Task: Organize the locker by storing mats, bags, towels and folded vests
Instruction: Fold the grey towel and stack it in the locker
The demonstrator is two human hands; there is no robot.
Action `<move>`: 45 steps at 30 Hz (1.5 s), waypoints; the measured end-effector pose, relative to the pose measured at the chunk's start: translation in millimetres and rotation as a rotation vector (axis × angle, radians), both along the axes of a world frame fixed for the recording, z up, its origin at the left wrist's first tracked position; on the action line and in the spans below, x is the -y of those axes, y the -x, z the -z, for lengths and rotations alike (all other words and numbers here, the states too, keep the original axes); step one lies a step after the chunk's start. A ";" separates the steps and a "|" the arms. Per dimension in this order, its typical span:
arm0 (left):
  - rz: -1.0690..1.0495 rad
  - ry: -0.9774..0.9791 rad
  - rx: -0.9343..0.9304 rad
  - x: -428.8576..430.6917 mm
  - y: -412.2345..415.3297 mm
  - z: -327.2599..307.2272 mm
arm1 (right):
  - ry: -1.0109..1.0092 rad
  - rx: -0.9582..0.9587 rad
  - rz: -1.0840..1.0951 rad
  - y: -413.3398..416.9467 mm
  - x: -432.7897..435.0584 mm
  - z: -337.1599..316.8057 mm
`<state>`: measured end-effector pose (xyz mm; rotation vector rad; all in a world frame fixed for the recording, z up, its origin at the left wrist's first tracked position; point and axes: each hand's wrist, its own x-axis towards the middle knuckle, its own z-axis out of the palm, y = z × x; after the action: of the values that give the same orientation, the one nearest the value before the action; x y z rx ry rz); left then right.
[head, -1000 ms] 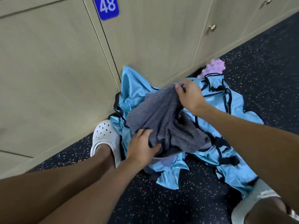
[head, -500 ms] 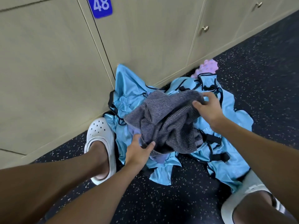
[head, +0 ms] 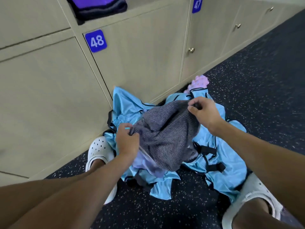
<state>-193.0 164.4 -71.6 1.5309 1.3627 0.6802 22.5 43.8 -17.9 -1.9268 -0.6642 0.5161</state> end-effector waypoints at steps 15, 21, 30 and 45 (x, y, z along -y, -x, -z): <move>0.152 -0.239 0.300 -57.5 -3.3 -294.0 | -0.312 0.159 0.294 -34.1 73.2 -235.6; 0.432 -0.022 0.410 -26.1 5.0 -306.4 | -0.384 -0.150 0.255 -5.3 85.4 -248.7; 0.741 -0.032 0.452 19.7 -12.1 -321.9 | -0.153 -0.017 -0.267 76.3 43.5 -255.0; 0.555 -0.164 0.522 19.5 -14.4 -308.5 | -0.317 -0.124 -0.104 65.2 29.7 -257.4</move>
<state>-178.6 144.9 236.9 1.6118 0.4711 0.7706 -42.7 14.1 239.4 -1.5570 -0.7225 0.5546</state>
